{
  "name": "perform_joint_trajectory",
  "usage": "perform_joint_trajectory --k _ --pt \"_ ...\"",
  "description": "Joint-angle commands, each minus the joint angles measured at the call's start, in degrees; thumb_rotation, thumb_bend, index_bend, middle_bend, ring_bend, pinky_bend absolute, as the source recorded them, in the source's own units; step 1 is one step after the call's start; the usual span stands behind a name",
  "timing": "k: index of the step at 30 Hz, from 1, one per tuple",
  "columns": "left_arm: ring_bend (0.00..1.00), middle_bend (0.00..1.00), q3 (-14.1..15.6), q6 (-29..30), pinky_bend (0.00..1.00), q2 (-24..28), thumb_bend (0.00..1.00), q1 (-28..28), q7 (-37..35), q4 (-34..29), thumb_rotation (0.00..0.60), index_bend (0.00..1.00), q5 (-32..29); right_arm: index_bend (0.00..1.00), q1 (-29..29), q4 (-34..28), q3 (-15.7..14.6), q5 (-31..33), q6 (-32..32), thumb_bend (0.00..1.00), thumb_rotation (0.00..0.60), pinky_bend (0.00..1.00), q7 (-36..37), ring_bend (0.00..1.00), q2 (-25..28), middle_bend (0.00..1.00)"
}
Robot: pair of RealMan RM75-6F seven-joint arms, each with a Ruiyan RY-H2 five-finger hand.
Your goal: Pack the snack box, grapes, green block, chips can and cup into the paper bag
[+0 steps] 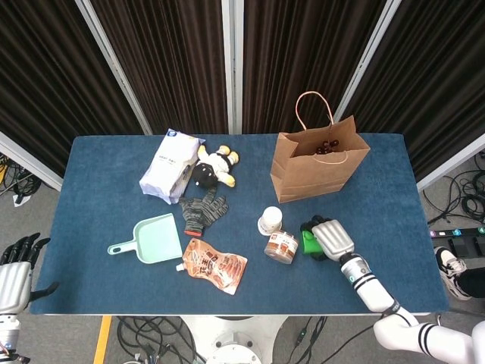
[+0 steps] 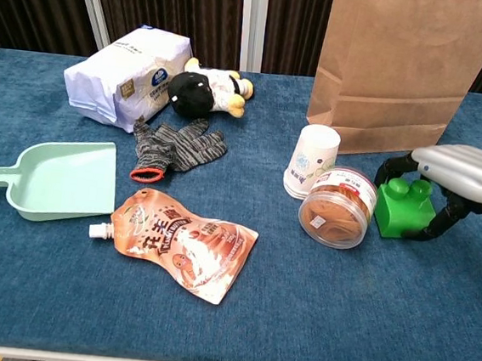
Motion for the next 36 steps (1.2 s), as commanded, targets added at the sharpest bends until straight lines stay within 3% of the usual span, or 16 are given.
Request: perform_joint_trajectory --k 1,9,16,19,27,33,36 --pt "0.12 0.20 -0.1 0.0 0.15 0.1 0.04 0.0 0.1 -0.1 0.600 0.24 0.0 0.51 -0.4 -5.2 0.8 -3.5 3.7 0.17 0.600 0.42 4.5 0.22 4.9 0.45" --pt "0.12 0.20 -0.2 0.0 0.15 0.4 0.04 -0.4 1.0 -0.9 0.600 0.24 0.3 0.51 -1.7 -20.3 5.6 -12.4 17.0 0.17 0.600 0.42 14.2 0.22 21.6 0.45" --pt "0.12 0.20 -0.3 0.2 0.15 0.7 0.04 -0.3 1.4 -1.4 0.600 0.24 0.3 0.51 -0.9 -26.7 13.1 -8.2 20.2 0.17 0.600 0.43 21.2 0.22 30.7 0.44" --pt "0.12 0.20 -0.1 0.2 0.15 0.8 0.04 -0.2 1.6 -1.6 0.600 0.24 0.4 0.51 0.4 -27.5 16.1 -2.7 17.5 0.16 0.600 0.43 22.5 0.22 33.6 0.43" --pt "0.12 0.20 0.0 0.2 0.15 0.9 0.04 -0.1 1.7 -1.9 0.600 0.24 0.3 0.51 8.3 -21.0 21.5 13.2 6.2 0.16 0.600 0.43 17.1 0.22 33.4 0.43" --pt "0.12 0.20 -0.1 0.1 0.15 1.0 0.04 -0.1 1.7 -2.0 0.600 0.24 0.0 0.50 14.0 -14.9 22.7 23.4 0.0 0.16 0.600 0.43 10.8 0.22 29.9 0.41" --pt "0.12 0.20 -0.1 0.0 0.15 1.0 0.04 -0.1 1.7 -2.0 0.600 0.24 0.0 0.49 17.1 -11.0 21.9 29.0 -3.4 0.16 0.600 0.43 6.1 0.22 27.5 0.41"
